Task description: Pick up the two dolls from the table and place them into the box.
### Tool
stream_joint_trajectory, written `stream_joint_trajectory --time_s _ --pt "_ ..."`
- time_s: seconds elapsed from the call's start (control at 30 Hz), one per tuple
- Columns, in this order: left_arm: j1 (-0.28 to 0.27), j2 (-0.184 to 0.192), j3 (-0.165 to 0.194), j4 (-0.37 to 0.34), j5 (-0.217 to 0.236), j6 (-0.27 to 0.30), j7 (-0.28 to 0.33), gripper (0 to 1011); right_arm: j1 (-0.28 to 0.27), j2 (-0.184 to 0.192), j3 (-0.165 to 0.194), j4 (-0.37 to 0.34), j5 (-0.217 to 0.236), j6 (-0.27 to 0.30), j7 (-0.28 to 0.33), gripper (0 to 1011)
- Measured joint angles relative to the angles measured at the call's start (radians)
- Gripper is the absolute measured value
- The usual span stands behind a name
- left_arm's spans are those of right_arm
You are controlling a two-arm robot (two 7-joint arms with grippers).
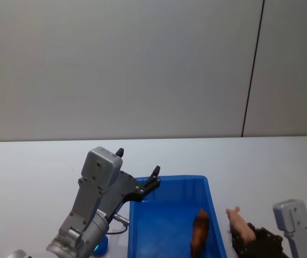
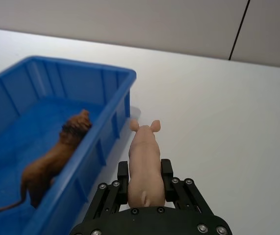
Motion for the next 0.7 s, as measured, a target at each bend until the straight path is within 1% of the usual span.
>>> stream_joint_trajectory --time_s 0.27,0.37,0.6,0.7 --pt "0.000 0.000 0.000 0.000 0.000 0.000 0.000 1001 0.001 -0.002 0.001 -0.054 0.007 -0.018 0.022 378" --pt "0.000 0.000 0.000 0.000 0.000 0.000 0.000 1001 0.009 -0.007 -0.001 -0.075 0.009 -0.024 0.044 378" --pt "0.000 0.000 0.000 0.000 0.000 0.000 0.000 1001 0.034 -0.023 -0.007 -0.086 0.013 -0.024 0.089 378" --pt "0.000 0.000 0.000 0.000 0.000 0.000 0.000 1001 0.058 -0.038 -0.013 -0.077 0.014 -0.018 0.117 378"
